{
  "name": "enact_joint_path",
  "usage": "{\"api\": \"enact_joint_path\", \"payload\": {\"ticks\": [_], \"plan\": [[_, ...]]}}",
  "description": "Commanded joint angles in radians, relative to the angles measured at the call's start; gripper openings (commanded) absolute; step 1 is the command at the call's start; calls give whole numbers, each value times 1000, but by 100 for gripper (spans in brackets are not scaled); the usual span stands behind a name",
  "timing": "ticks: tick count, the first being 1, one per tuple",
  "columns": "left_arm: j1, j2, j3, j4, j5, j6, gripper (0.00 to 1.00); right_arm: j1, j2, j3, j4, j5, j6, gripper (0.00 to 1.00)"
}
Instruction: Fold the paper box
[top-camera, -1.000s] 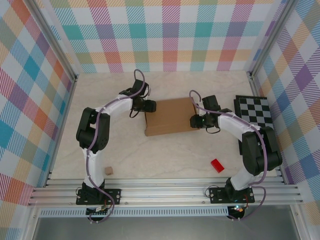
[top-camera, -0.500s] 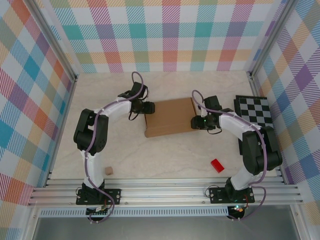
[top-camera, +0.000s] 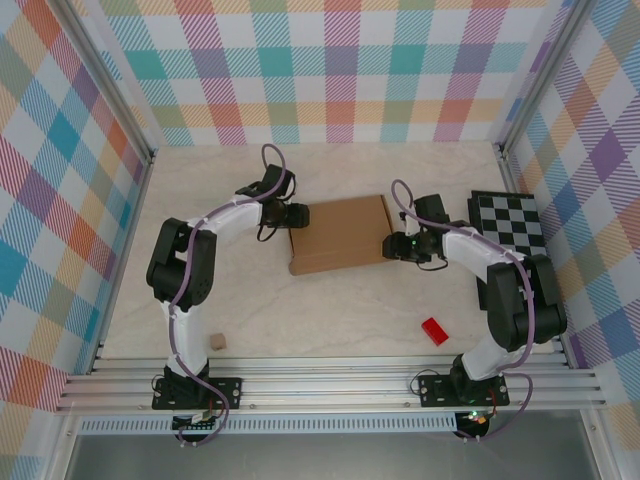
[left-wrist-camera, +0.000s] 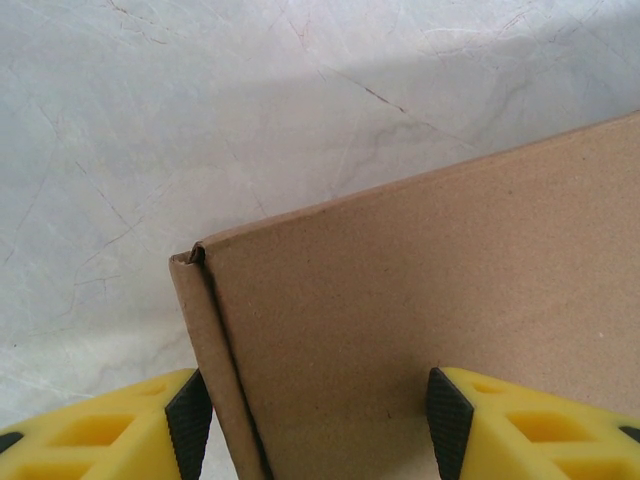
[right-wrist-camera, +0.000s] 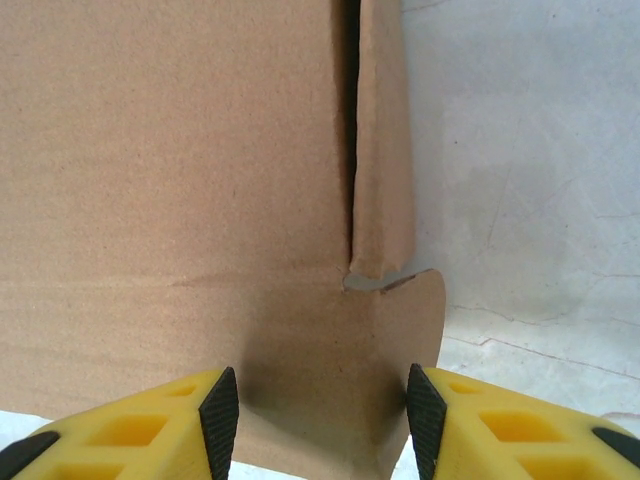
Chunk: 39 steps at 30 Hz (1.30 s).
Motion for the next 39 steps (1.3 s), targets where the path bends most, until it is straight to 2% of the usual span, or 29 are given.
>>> {"api": "enact_joint_path", "payload": {"ticks": [1, 6, 14, 18, 24, 33, 36, 39], "plan": [[3, -12, -30, -87, -21, -9, 61, -4, -10, -20, 10, -35, 15, 50], [3, -4, -30, -85, -9, -9, 60, -5, -1, -30, 44, -63, 8, 50], [3, 13, -29, -89, 25, -4, 58, -40, -2, -81, 242, -130, -2, 43], [3, 18, -25, -97, 25, 9, 58, -41, -19, -107, 271, -37, 0, 43], [3, 23, -19, -95, 79, 16, 56, -42, -3, -157, 367, -49, 40, 41], [0, 41, -23, -100, 99, -8, 54, -40, -38, -306, 625, 0, 119, 30], [-2, 46, -26, -97, 101, -19, 54, -34, -35, -335, 655, 40, 163, 24], [-2, 51, -24, -96, 102, -27, 53, -33, -16, -330, 640, 62, 213, 22]]}}
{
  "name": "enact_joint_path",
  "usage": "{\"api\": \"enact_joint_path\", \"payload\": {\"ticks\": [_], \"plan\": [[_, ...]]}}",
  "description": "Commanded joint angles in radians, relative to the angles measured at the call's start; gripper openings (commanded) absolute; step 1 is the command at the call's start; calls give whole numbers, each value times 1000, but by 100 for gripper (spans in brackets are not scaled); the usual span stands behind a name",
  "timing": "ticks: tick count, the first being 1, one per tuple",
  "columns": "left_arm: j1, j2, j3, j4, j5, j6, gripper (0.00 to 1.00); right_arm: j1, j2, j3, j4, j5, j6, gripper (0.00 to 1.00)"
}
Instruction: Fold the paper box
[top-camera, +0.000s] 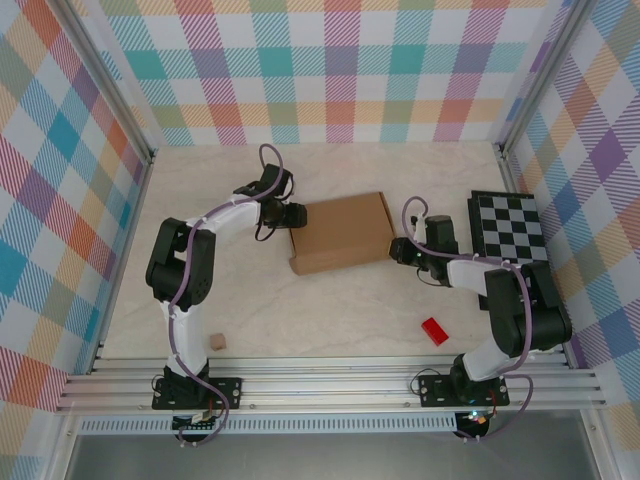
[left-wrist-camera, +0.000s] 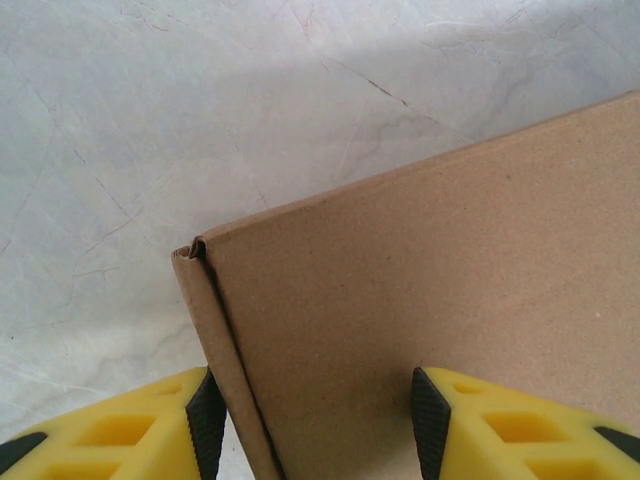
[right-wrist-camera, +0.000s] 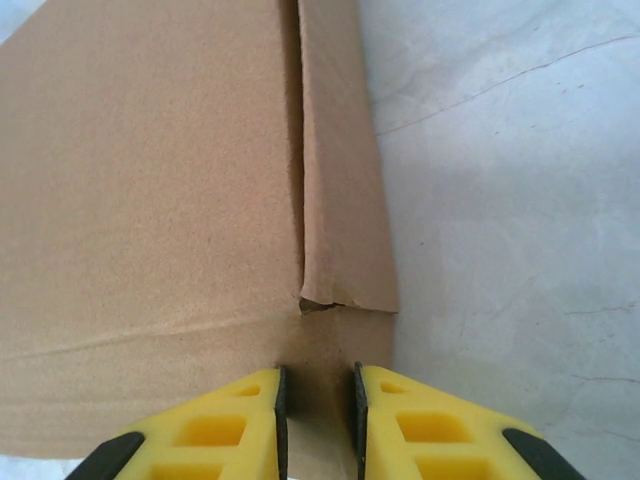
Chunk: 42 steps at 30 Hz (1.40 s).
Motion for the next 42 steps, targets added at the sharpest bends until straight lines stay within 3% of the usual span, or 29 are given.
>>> {"api": "enact_joint_path", "payload": {"ticks": [1, 4, 9, 13, 16, 20, 26, 31, 34, 36, 42], "plan": [[-3, 52, -22, -89, 70, -17, 53, 6, 32, -9, 1, 74, 94, 22], [-5, 54, -7, -106, 72, -26, 54, 6, 46, -4, -17, 95, 124, 22], [-1, -19, 51, -187, 43, -60, 69, 6, 19, -15, -29, 119, 125, 22], [6, -127, 45, -256, -10, -106, 74, 6, -10, -9, -60, 140, 95, 22], [-3, -224, -81, -224, 33, -152, 74, 6, -20, 3, -91, 148, 63, 22], [-92, -344, -310, -115, 63, -213, 74, 6, -16, 13, -100, 129, 56, 22], [-198, -397, -469, 11, 62, -231, 74, 7, -22, 23, -112, 119, 45, 22], [-231, -327, -436, 50, 73, -230, 74, 8, -43, 47, -146, 111, 49, 24], [-241, -297, -389, 30, 50, -233, 74, 9, -58, 81, -221, 123, 50, 38], [-241, -294, -362, 5, 25, -233, 74, 9, -79, 108, -282, 141, 27, 41], [-239, -331, -331, -78, -48, -202, 72, 9, -113, 253, -509, 163, -99, 42]]}}
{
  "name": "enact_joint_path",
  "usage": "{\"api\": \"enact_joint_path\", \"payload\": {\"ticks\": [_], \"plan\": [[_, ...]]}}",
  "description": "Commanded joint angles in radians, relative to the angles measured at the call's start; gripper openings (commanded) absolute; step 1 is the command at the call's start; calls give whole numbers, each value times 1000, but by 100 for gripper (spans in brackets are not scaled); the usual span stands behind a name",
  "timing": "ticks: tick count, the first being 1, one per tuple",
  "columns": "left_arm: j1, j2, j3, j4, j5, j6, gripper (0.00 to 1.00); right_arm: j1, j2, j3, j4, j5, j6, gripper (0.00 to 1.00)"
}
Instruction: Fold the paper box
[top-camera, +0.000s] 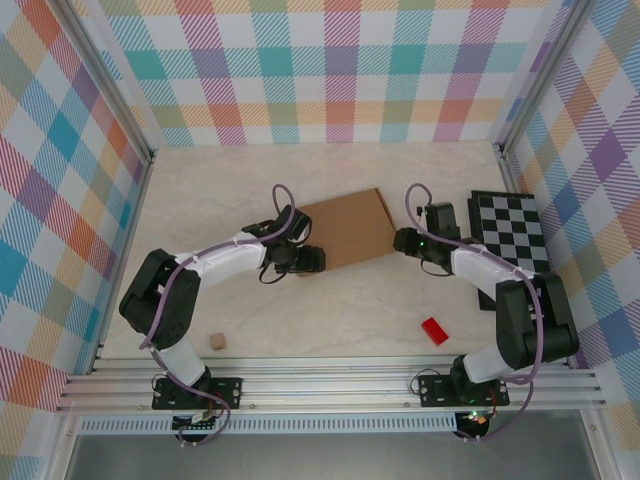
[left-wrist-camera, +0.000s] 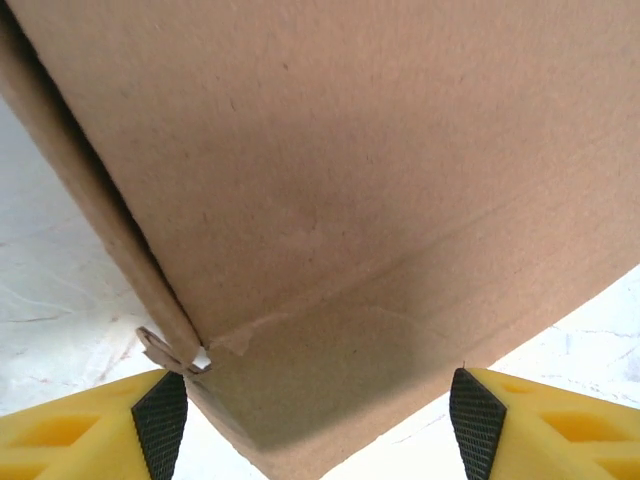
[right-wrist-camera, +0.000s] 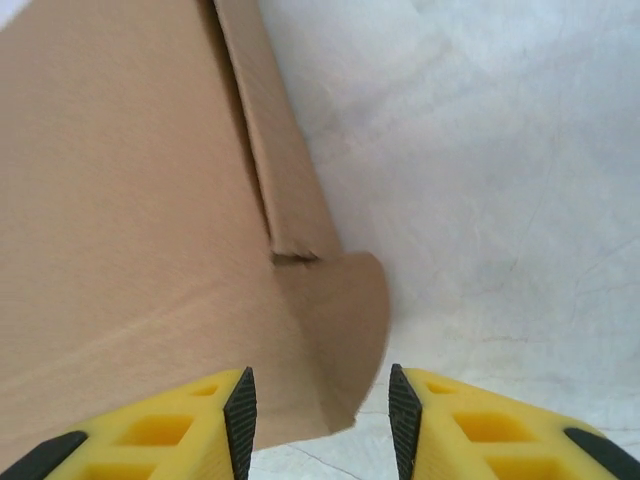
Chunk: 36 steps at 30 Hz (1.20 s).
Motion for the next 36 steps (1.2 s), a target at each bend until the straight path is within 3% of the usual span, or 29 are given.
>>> {"api": "enact_joint_path", "payload": {"ticks": [1, 6, 10, 15, 19, 25, 30, 36], "plan": [[-5, -39, 23, -66, -53, 23, 71, 3, -30, 101, -177, 23, -106, 42], [5, -43, 12, -76, -48, 17, 69, 3, 77, 291, -313, -24, -230, 48], [5, -40, 13, -76, -12, -12, 72, 3, 210, 428, -436, -54, -223, 50], [5, -36, -2, -55, -7, -29, 76, 3, 213, 363, -404, -86, -198, 59], [1, -30, -9, -24, 30, -56, 74, 3, 212, 295, -343, -151, -188, 60], [-24, -19, -7, 32, 56, -131, 65, 3, 220, 237, -255, -259, -122, 58], [-36, -39, 0, 44, 65, -163, 57, 3, 205, 231, -243, -311, -96, 50], [-38, -31, 44, -39, -12, -80, 56, 3, 192, 226, -238, -297, -84, 48]]}}
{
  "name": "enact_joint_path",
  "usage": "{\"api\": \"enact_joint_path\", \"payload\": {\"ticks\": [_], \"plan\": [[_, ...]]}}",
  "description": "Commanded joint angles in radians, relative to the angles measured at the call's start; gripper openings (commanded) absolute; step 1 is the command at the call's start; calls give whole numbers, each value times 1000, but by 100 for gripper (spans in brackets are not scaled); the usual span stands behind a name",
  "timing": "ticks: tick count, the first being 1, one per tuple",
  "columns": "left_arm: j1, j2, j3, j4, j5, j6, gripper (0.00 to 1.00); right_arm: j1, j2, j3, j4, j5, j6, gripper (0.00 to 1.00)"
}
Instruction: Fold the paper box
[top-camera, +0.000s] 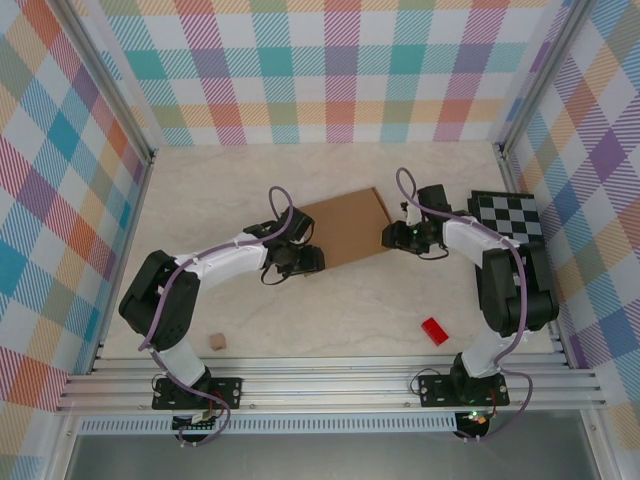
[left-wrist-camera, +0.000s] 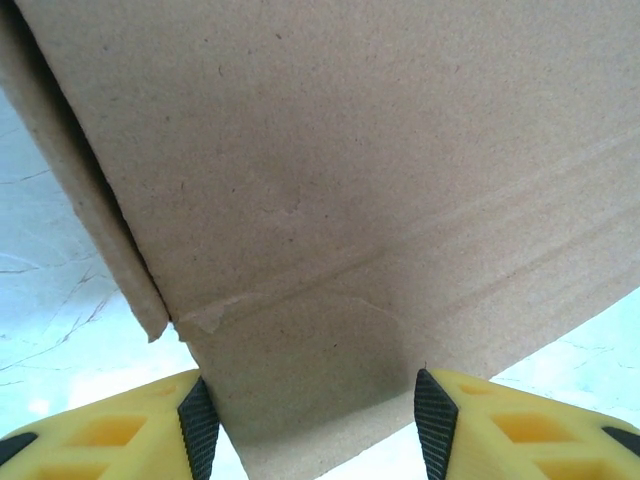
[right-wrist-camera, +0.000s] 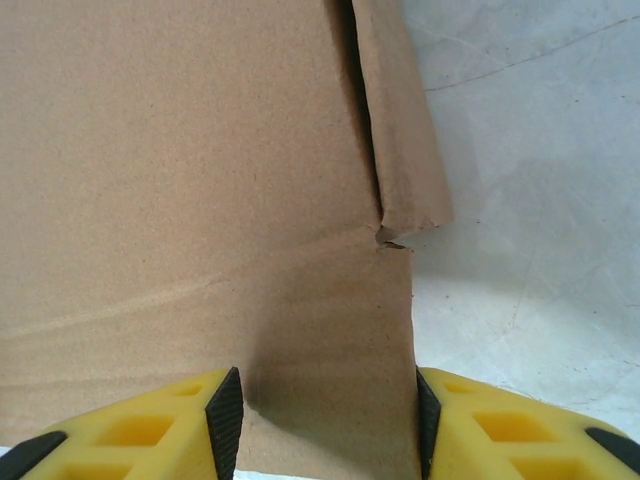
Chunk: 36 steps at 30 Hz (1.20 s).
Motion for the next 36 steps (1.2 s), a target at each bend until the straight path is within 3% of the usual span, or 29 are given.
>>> {"api": "enact_joint_path", "payload": {"ticks": [1, 6, 13, 25, 31, 36], "plan": [[-18, -18, 52, -48, -51, 77, 56, 10, -21, -11, 15, -43, 9, 48], [-14, 5, 72, -123, -148, 183, 57, 10, -2, -18, 13, 20, -24, 48], [8, 2, -6, 38, -73, 239, 52, 10, 9, -46, 75, 30, -25, 45], [17, -4, 8, 60, -13, 203, 51, 10, -9, -53, 103, -3, 2, 42], [24, -32, 87, -117, -126, 210, 66, 10, -21, -37, 65, 21, 2, 49], [58, -83, 39, -123, -110, 188, 72, 10, -20, -30, 62, 19, -4, 49]]}}
